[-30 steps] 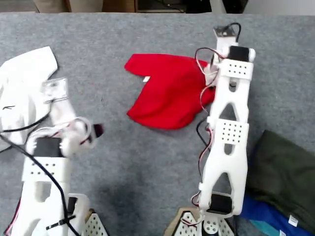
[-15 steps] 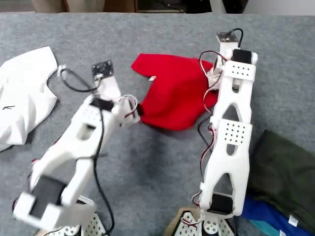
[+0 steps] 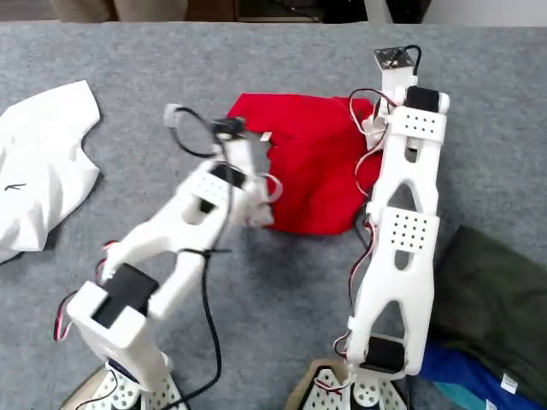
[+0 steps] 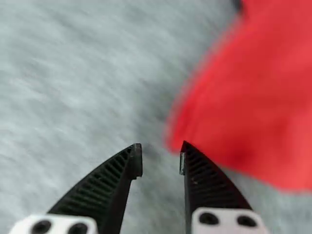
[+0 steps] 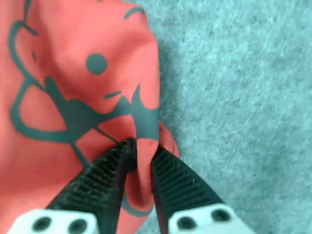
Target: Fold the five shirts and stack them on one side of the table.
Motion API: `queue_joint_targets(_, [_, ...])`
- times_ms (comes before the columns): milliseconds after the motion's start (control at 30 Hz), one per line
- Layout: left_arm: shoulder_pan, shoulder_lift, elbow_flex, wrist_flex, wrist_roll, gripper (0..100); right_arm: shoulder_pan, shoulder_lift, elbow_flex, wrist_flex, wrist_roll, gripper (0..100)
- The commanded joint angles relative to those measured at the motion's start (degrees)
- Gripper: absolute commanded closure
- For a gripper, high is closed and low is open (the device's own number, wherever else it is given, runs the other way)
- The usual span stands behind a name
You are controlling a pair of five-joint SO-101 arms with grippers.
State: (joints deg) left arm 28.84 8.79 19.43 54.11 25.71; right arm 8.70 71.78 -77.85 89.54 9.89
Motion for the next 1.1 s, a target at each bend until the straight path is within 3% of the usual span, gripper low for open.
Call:
queue_joint_targets(0, [3.7,-0.4,-5.4,4.4,1.8,86,1.9,0.0,0.6,-1.2,0.4,99.1])
queue_joint_targets(167, [3.3,0.1,-7.4,4.8,5.3,86,1.6,1.4,0.0,-1.2,0.4,99.1])
queue_joint_targets(367, [1.6,2.7,-3.7,-2.4,4.7,86,1.6,1.4,0.0,-1.2,0.4,99.1])
queue_joint_targets(733, [-3.5,4.0,-2.9,-2.4,-5.5,86,1.5,1.4,0.0,-1.2,0.4,99.1])
queue_joint_targets(1067, [-3.7,7.1,-5.5,-2.2,-5.4,87,1.5,1.4,0.0,-1.1,0.4,99.1])
